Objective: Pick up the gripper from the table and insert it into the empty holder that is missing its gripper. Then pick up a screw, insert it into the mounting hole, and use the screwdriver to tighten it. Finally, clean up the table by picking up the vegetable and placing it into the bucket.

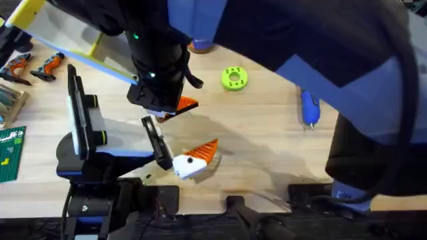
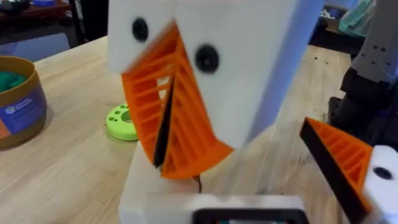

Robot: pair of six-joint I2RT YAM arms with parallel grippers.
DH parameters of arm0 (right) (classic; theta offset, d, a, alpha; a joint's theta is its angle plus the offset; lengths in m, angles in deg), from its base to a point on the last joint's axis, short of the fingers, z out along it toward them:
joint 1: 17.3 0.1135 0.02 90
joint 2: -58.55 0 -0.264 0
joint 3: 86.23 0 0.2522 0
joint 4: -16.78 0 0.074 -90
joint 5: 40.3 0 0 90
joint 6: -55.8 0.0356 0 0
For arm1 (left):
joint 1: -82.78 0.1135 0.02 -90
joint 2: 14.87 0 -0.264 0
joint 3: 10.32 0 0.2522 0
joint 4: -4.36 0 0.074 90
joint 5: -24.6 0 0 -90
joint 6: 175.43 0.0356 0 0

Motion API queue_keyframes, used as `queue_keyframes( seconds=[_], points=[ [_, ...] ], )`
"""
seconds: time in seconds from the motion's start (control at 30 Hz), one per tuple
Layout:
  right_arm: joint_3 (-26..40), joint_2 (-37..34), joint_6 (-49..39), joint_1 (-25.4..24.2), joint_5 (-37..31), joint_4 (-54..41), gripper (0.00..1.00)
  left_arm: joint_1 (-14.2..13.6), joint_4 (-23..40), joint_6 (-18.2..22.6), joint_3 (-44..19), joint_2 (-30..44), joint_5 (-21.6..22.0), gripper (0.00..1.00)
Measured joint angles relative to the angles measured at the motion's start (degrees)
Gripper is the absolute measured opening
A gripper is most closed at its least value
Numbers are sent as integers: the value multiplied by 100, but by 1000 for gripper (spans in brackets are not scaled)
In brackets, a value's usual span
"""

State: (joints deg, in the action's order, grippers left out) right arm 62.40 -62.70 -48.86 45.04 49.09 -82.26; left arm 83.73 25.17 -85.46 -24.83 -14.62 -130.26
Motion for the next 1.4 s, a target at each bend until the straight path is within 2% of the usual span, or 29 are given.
queue_keyframes(
  seconds=[1.2,1.27,1.37,1.4],
  points=[
    [0,0,3,0,0,-3,13,0,0,0,0,0,0,985],
    [0,-1,6,0,-1,-6,255,0,0,0,0,0,0,985],
    [7,-1,-4,-16,-99,-42,686,7,0,-10,0,2,0,985],
    [15,0,-23,-40,-136,-45,754,7,2,-24,0,2,0,985]
  ],
)
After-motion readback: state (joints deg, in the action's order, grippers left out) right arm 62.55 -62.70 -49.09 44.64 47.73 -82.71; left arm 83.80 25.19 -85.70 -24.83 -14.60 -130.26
